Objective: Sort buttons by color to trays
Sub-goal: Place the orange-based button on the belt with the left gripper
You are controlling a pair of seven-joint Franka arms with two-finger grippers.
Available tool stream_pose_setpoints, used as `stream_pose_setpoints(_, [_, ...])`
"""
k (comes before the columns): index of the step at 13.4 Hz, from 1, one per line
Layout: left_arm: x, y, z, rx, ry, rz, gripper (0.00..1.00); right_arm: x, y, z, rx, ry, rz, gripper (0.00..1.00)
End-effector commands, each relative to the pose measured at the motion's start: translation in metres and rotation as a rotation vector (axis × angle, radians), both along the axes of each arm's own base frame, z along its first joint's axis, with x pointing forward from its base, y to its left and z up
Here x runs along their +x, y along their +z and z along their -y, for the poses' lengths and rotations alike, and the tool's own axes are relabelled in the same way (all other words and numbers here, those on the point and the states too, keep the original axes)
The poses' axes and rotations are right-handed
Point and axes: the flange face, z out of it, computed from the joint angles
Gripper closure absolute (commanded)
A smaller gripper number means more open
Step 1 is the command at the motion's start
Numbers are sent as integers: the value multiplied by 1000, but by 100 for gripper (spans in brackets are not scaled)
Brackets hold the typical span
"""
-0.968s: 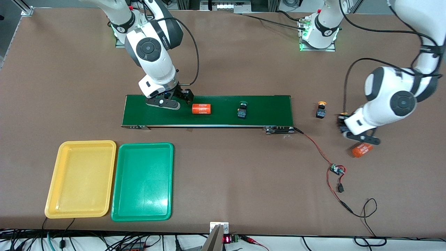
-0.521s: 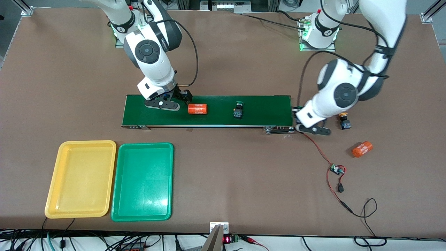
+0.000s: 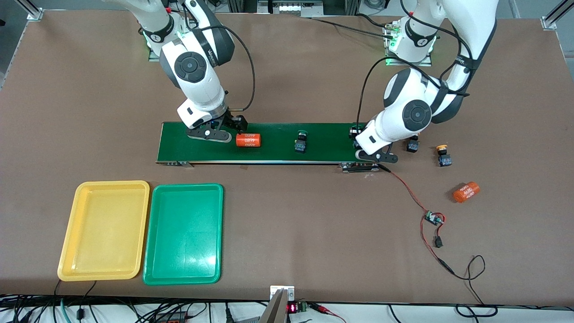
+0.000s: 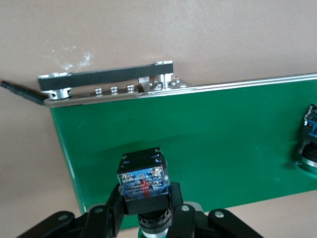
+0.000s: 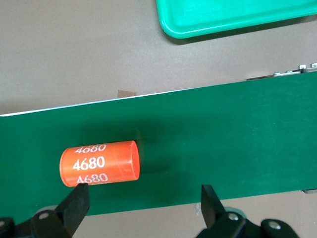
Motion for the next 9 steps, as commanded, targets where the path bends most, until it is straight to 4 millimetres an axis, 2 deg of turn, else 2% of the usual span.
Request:
stream_pose_setpoints(1, [-3, -14, 1, -20, -12, 14, 80, -3, -1, 2, -12, 15, 0, 0])
stream_pose_setpoints(3, [-11, -21, 10, -18, -59, 11, 53, -4, -1, 4, -13, 14, -1, 0])
stream_pose_setpoints(4, [-14, -23, 12, -16, -67, 3, 15, -4, -1, 4, -14, 14, -3, 0])
stream_pose_setpoints(5, [-15, -18, 12, -14, -65, 3, 0, -4, -2, 4, -14, 14, -4, 0])
stream_pose_setpoints(6, [-12, -6, 11, -16, -64, 19, 0, -4, -2, 4, -14, 12, -4, 0])
stream_pose_setpoints(7, [-7, 15, 7, -19, -56, 48, 0, -4, -2, 4, -13, 14, -1, 0])
stream_pose_setpoints(8, [-2, 33, -3, -19, -40, 75, 0, -4, -3, 4, -13, 17, -1, 0])
stream_pose_setpoints(9, [8, 44, -28, -14, -1, 88, 0, -4, -4, 4, -12, 17, 0, 0])
